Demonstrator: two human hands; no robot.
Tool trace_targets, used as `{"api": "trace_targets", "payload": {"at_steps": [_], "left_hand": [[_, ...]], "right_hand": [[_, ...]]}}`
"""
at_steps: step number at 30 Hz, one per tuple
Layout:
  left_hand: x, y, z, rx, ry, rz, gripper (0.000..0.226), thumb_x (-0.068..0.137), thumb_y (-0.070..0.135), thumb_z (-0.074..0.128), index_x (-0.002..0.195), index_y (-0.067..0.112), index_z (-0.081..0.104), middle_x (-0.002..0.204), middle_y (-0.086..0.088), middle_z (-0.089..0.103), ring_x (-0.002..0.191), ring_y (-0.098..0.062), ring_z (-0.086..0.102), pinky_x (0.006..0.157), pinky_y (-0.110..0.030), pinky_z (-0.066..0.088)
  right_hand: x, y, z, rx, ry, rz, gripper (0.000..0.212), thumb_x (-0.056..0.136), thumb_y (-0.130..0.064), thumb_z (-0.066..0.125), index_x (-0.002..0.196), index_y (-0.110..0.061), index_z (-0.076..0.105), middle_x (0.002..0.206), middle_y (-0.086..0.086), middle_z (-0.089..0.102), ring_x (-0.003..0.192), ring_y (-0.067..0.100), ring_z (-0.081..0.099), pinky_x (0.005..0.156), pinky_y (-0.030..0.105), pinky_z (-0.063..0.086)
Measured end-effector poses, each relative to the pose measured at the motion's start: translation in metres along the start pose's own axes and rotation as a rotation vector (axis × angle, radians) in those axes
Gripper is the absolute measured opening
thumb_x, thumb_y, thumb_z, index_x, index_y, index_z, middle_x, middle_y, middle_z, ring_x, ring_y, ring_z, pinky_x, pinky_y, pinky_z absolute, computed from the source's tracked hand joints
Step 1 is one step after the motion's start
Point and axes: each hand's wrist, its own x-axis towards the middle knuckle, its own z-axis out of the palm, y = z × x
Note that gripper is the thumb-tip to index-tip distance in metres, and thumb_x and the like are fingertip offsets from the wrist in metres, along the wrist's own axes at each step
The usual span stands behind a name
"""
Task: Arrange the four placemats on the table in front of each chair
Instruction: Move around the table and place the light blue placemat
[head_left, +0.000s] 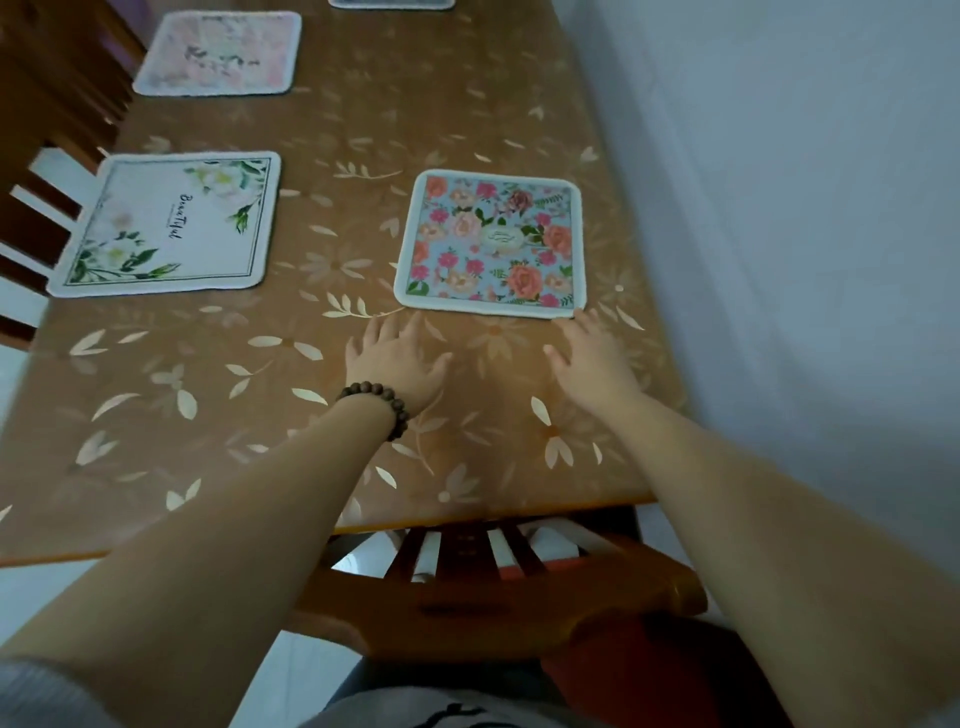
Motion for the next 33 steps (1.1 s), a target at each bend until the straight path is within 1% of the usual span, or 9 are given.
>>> {"api": "trace_targets", "payload": {"at_steps": [5, 11, 16, 20, 24, 26, 29, 31, 33], "left_hand": [[0.029, 0.004, 0.004, 0.021, -0.011, 0.02, 0.073, 0.087, 0.06, 0.035, 0.147, 0.021, 0.022, 0.154, -0.01, 0.024, 0.143, -0.027, 0.013, 0.113, -0.052, 0.015], [0.08, 0.019, 0.03, 0.028, -0.081, 0.083, 0.076, 0.087, 0.061, 0.038, 0.149, 0.024, 0.014, 0.158, -0.009, 0.011, 0.144, -0.028, 0.006, 0.114, -0.052, 0.009], [0.114, 0.038, 0.062, 0.003, -0.139, 0.174, 0.08, 0.085, 0.062, 0.045, 0.149, 0.03, 0.008, 0.159, -0.006, 0.001, 0.145, -0.027, -0.003, 0.114, -0.051, 0.002], [0.131, 0.049, 0.078, -0.009, -0.125, 0.261, 0.082, 0.082, 0.065, 0.049, 0.148, 0.033, 0.013, 0.159, -0.002, 0.004, 0.144, -0.025, -0.005, 0.115, -0.051, -0.002], [0.143, 0.057, 0.081, -0.024, -0.127, 0.323, 0.077, 0.084, 0.066, 0.046, 0.148, 0.034, 0.018, 0.159, 0.0, 0.008, 0.145, -0.023, -0.004, 0.115, -0.05, -0.007], [0.146, 0.06, 0.081, -0.024, -0.134, 0.34, 0.072, 0.086, 0.063, 0.045, 0.148, 0.034, 0.021, 0.158, 0.0, 0.01, 0.145, -0.023, -0.003, 0.114, -0.05, -0.008], [0.146, 0.063, 0.08, -0.006, -0.12, 0.362, 0.06, 0.092, 0.053, 0.043, 0.146, 0.033, 0.027, 0.158, 0.0, 0.015, 0.145, -0.027, -0.001, 0.113, -0.054, -0.006], [0.146, 0.063, 0.079, 0.021, -0.101, 0.378, 0.05, 0.096, 0.044, 0.04, 0.144, 0.032, 0.031, 0.157, -0.001, 0.02, 0.144, -0.03, 0.003, 0.113, -0.057, -0.003], [0.147, 0.064, 0.079, 0.054, -0.1, 0.399, 0.046, 0.098, 0.041, 0.038, 0.143, 0.032, 0.034, 0.156, -0.002, 0.023, 0.144, -0.032, 0.005, 0.112, -0.06, -0.001]], "right_hand": [[0.035, 0.016, 0.0, -0.006, -0.025, 0.013, 0.051, 0.097, -0.037, 0.041, 0.144, -0.018, 0.033, 0.156, 0.008, 0.02, 0.145, 0.024, 0.008, 0.116, 0.046, 0.015], [0.083, 0.04, 0.014, -0.06, -0.024, -0.048, 0.061, 0.093, -0.042, 0.05, 0.146, -0.022, 0.027, 0.156, 0.006, 0.021, 0.145, 0.025, 0.01, 0.116, 0.05, 0.017], [0.113, 0.055, 0.036, -0.17, -0.094, -0.109, 0.076, 0.087, -0.051, 0.057, 0.147, -0.018, 0.024, 0.157, 0.007, 0.018, 0.145, 0.025, 0.007, 0.115, 0.045, 0.014], [0.127, 0.067, 0.046, -0.22, -0.078, -0.191, 0.073, 0.087, -0.054, 0.053, 0.147, -0.021, 0.027, 0.157, 0.005, 0.019, 0.145, 0.022, 0.007, 0.117, 0.042, 0.012], [0.135, 0.075, 0.045, -0.25, -0.054, -0.276, 0.061, 0.092, -0.046, 0.047, 0.144, -0.016, 0.035, 0.155, 0.007, 0.026, 0.144, 0.022, 0.015, 0.116, 0.037, 0.014], [0.132, 0.073, 0.046, -0.268, -0.036, -0.327, 0.054, 0.095, -0.04, 0.047, 0.14, -0.013, 0.041, 0.153, 0.011, 0.03, 0.143, 0.026, 0.02, 0.115, 0.041, 0.02], [0.126, 0.068, 0.05, -0.271, 0.027, -0.386, 0.041, 0.097, -0.025, 0.05, 0.132, -0.004, 0.051, 0.146, 0.02, 0.038, 0.138, 0.035, 0.03, 0.109, 0.049, 0.031], [0.125, 0.067, 0.052, -0.291, 0.018, -0.398, 0.04, 0.098, -0.018, 0.047, 0.134, -0.003, 0.048, 0.147, 0.022, 0.035, 0.139, 0.036, 0.027, 0.11, 0.05, 0.029], [0.126, 0.07, 0.053, -0.305, -0.011, -0.395, 0.043, 0.098, -0.014, 0.041, 0.14, -0.005, 0.039, 0.152, 0.018, 0.026, 0.143, 0.031, 0.018, 0.114, 0.045, 0.022]]}}
